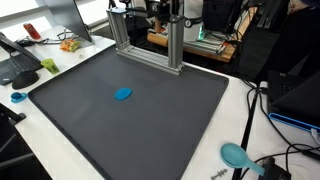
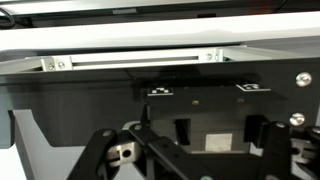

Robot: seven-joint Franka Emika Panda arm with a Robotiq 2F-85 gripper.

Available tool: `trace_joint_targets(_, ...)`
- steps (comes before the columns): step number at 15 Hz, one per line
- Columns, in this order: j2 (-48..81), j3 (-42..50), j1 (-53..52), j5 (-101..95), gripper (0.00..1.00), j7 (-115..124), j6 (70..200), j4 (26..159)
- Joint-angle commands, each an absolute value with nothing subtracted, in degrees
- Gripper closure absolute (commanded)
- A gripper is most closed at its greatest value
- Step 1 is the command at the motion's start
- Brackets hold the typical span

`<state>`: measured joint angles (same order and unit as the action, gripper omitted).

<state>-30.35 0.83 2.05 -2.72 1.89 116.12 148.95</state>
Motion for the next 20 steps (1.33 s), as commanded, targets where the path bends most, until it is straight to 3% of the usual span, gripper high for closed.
trace_joint_targets(1,-33.3,1.1,2.4,-2.1,0.0,2.8,117.6,150.8)
trace_joint_targets(12,-34.3,0.0,2.2,-1.9,0.0,5.4,116.6,147.4)
trace_joint_targets(20,-19.6,-2.3,0.2,0.9,0.0,7.6,107.8,128.3)
